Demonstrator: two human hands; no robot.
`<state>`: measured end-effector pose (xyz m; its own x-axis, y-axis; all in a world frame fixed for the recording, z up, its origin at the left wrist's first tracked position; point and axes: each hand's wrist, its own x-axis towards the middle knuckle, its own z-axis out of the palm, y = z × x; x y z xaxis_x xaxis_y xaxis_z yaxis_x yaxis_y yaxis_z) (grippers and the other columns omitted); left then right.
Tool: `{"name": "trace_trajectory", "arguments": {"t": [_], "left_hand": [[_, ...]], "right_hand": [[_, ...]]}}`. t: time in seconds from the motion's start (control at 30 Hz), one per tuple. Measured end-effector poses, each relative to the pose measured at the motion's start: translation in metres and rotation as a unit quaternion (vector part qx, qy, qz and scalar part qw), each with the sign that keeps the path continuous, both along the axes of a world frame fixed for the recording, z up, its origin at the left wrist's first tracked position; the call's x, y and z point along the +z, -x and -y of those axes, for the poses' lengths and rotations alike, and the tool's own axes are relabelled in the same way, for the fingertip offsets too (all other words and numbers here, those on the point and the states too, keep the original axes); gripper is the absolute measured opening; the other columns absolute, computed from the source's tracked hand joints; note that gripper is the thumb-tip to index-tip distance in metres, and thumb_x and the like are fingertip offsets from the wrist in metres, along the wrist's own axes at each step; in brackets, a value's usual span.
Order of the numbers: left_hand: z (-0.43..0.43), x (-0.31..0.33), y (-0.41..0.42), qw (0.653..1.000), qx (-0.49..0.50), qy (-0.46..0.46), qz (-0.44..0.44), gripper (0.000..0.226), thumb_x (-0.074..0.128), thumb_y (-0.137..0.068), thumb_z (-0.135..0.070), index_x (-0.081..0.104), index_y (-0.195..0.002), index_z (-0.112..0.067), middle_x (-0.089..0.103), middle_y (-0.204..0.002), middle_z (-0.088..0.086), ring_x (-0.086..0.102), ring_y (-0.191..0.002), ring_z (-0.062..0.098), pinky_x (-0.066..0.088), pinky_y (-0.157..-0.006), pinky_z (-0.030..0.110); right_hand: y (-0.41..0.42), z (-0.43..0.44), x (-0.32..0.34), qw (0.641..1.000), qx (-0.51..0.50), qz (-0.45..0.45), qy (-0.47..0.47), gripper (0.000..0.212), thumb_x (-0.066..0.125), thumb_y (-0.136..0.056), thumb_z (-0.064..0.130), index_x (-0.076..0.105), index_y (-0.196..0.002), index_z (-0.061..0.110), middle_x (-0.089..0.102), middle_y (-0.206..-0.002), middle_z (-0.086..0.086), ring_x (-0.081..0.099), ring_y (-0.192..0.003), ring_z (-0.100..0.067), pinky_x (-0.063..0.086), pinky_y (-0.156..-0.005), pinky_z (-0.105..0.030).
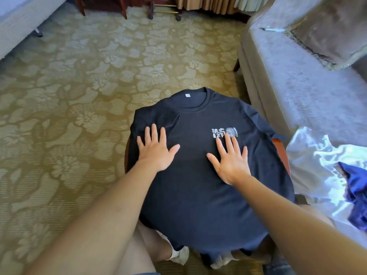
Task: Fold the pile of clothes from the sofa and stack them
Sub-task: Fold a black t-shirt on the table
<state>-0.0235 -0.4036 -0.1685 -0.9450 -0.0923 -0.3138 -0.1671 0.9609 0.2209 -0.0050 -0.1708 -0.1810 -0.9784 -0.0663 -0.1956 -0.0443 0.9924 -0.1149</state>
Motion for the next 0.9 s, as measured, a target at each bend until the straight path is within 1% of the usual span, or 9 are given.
{"name": "trace_trajectory", "arguments": {"t": [0.07,0.23,0.37,0.6,0.7,0.77,0.8,0.87,0.9], "left_hand": [[-0.003,-0.011,-0.007,0.999,0.003,0.045,-0.030,0.081,0.016,-0.092,-0.071,-0.003,-0.155,-0.023,-0.016,-0.162,0.006,-0.019,-0.147,0.032,-0.005,-0.117,0.058],[-0.001,-0.013,-0.003,0.995,0.021,0.077,-0.051,0.086,0.014,-0.086,-0.078,-0.002,-0.155,-0.030,-0.018,-0.161,0.004,-0.021,-0.145,0.039,-0.006,-0.115,0.062],[0.005,-0.014,-0.011,0.995,0.015,0.069,-0.067,0.091,0.019,-0.085,-0.080,-0.006,-0.154,-0.027,-0.021,-0.161,0.005,-0.024,-0.145,0.033,-0.004,-0.116,0.060],[0.014,-0.005,-0.024,0.998,-0.014,0.067,-0.002,0.091,0.018,-0.085,-0.081,-0.005,-0.155,-0.027,-0.019,-0.161,0.003,-0.019,-0.147,0.028,-0.007,-0.117,0.058],[0.014,0.003,-0.026,0.997,-0.006,0.064,0.037,0.092,0.025,-0.085,-0.080,-0.005,-0.155,-0.028,-0.019,-0.161,0.002,-0.019,-0.147,0.028,-0.006,-0.117,0.057],[0.014,0.011,-0.027,0.997,0.003,0.059,0.050,0.093,0.030,-0.085,-0.080,0.000,-0.155,-0.027,-0.014,-0.162,0.001,-0.015,-0.148,0.029,-0.004,-0.118,0.057],[0.013,0.015,-0.027,0.997,0.011,0.057,0.053,0.093,0.030,-0.084,-0.080,0.003,-0.155,-0.026,-0.010,-0.163,0.002,-0.012,-0.149,0.029,-0.003,-0.118,0.057],[0.007,0.025,-0.021,0.997,0.036,0.058,0.046,0.092,0.027,-0.084,-0.081,0.011,-0.154,-0.024,0.002,-0.163,0.005,-0.005,-0.149,0.031,0.000,-0.118,0.057],[0.001,0.029,-0.017,0.996,0.047,0.065,0.032,0.092,0.025,-0.084,-0.080,0.014,-0.154,-0.022,0.007,-0.162,0.008,-0.002,-0.149,0.032,0.001,-0.118,0.057]], "right_hand": [[-0.001,-0.001,-0.002,1.000,0.000,-0.005,-0.005,0.072,0.017,-0.094,0.067,0.007,-0.155,0.029,-0.007,-0.163,0.002,-0.010,-0.149,-0.019,0.001,-0.119,-0.054],[0.001,-0.002,-0.005,1.000,0.000,-0.007,-0.004,0.073,0.015,-0.093,0.069,0.005,-0.155,0.030,-0.008,-0.163,0.002,-0.012,-0.149,-0.019,0.000,-0.119,-0.053],[-0.001,-0.003,-0.005,1.000,0.001,-0.010,-0.002,0.074,0.016,-0.093,0.069,0.005,-0.155,0.030,-0.007,-0.163,0.002,-0.011,-0.149,-0.019,0.000,-0.118,-0.054],[-0.022,0.000,-0.003,1.000,0.004,0.002,-0.001,0.074,0.015,-0.093,0.069,0.003,-0.155,0.030,-0.009,-0.163,0.001,-0.012,-0.149,-0.021,0.000,-0.118,-0.054],[-0.037,0.004,-0.003,1.000,0.004,0.007,0.005,0.075,0.016,-0.094,0.069,0.004,-0.155,0.028,-0.009,-0.163,-0.002,-0.011,-0.149,-0.022,0.000,-0.119,-0.053],[-0.044,0.005,0.001,1.000,0.024,0.012,0.002,0.074,0.017,-0.094,0.068,0.007,-0.155,0.028,-0.004,-0.163,-0.003,-0.006,-0.149,-0.024,0.002,-0.119,-0.051],[-0.044,0.004,0.004,0.999,0.035,0.007,0.002,0.073,0.019,-0.094,0.068,0.011,-0.154,0.028,0.002,-0.162,-0.004,0.001,-0.148,-0.025,0.006,-0.118,-0.050],[-0.041,-0.007,0.012,0.998,0.026,-0.038,0.032,0.067,0.029,-0.095,0.064,0.026,-0.151,0.025,0.025,-0.155,-0.007,0.024,-0.140,-0.028,0.019,-0.113,-0.047],[-0.037,-0.017,0.016,0.996,-0.003,-0.071,0.060,0.064,0.035,-0.095,0.060,0.032,-0.147,0.023,0.035,-0.147,-0.008,0.033,-0.133,-0.031,0.026,-0.108,-0.047]]}}
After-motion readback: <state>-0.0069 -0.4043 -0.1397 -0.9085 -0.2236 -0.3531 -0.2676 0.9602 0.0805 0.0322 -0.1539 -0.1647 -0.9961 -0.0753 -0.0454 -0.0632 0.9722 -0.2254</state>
